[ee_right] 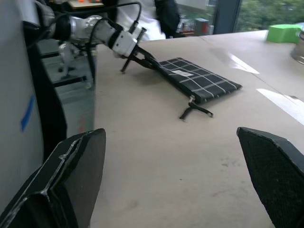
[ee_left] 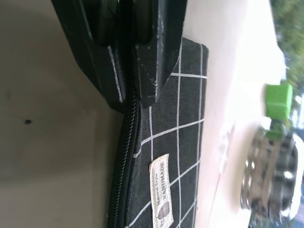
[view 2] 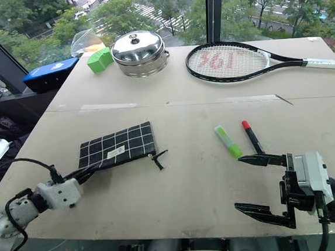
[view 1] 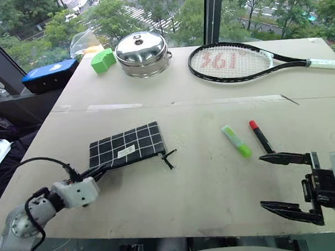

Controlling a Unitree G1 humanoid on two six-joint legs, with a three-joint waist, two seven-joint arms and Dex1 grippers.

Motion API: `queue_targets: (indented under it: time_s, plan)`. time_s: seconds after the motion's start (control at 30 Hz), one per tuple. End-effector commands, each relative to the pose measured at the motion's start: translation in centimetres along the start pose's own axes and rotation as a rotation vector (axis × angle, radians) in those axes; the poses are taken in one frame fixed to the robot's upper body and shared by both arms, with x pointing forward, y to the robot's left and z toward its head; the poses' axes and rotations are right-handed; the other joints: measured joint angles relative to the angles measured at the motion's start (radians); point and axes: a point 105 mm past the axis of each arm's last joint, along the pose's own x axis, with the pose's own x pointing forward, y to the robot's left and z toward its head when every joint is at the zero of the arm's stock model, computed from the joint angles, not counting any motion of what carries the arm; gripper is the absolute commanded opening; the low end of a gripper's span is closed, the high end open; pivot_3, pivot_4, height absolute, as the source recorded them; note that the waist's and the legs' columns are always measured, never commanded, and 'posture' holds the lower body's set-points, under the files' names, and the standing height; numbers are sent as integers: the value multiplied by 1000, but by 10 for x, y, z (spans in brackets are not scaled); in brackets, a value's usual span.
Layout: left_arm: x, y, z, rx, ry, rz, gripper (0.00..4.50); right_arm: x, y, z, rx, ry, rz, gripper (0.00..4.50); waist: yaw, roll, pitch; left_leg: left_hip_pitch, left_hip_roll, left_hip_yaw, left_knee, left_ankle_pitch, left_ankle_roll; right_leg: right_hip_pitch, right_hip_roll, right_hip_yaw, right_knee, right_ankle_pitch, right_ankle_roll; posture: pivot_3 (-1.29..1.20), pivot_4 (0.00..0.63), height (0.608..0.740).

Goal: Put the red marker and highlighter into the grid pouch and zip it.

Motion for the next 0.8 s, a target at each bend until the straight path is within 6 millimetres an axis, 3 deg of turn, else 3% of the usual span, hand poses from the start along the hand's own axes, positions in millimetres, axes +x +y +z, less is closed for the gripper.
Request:
queue_targets:
  time_s: [0.03,0.13,0.23,0.3,0.43,0.57,0.8]
  plan:
    - [26,29,49,-84,-155,3,55,12,-6,1,-13,17,-98,4500,-4,-6,3,-1,0,-1,1,0,-1,0,0,0,0,0,0,0,150,740]
    - [48,40,87,-190,-224,-55,55,25,-19,-4,4,42,-221,4500,-16,-18,7,-8,4,-4,12,0,-1,-1,4,-2,0,0,0,0,150,740]
    - [76,40,119,-229,-236,-130,55,35,-33,-13,-30,166,-370,4500,-32,-20,7,-10,0,-3,14,0,-1,0,5,0,0,2,3,0,150,740]
    - [91,40,136,-248,-246,-161,55,40,-45,-22,68,208,-445,4500,-34,-19,8,-10,-2,0,14,1,-2,0,6,1,0,3,4,0,150,740]
    - [122,36,156,-235,-239,-210,55,58,-65,-20,280,113,-527,4500,-42,-24,9,-8,-1,1,14,2,-2,0,10,3,0,4,4,0,150,740]
    - [140,31,168,-218,-239,-241,55,64,-79,-18,368,101,-608,4500,-49,-24,10,-9,0,-2,14,2,-3,0,12,4,0,4,3,0,150,740]
    - [150,11,178,-258,-256,-252,55,58,-96,-24,432,148,-739,4500,-54,-23,10,-10,-1,-1,14,1,-2,0,11,7,0,4,3,0,150,740]
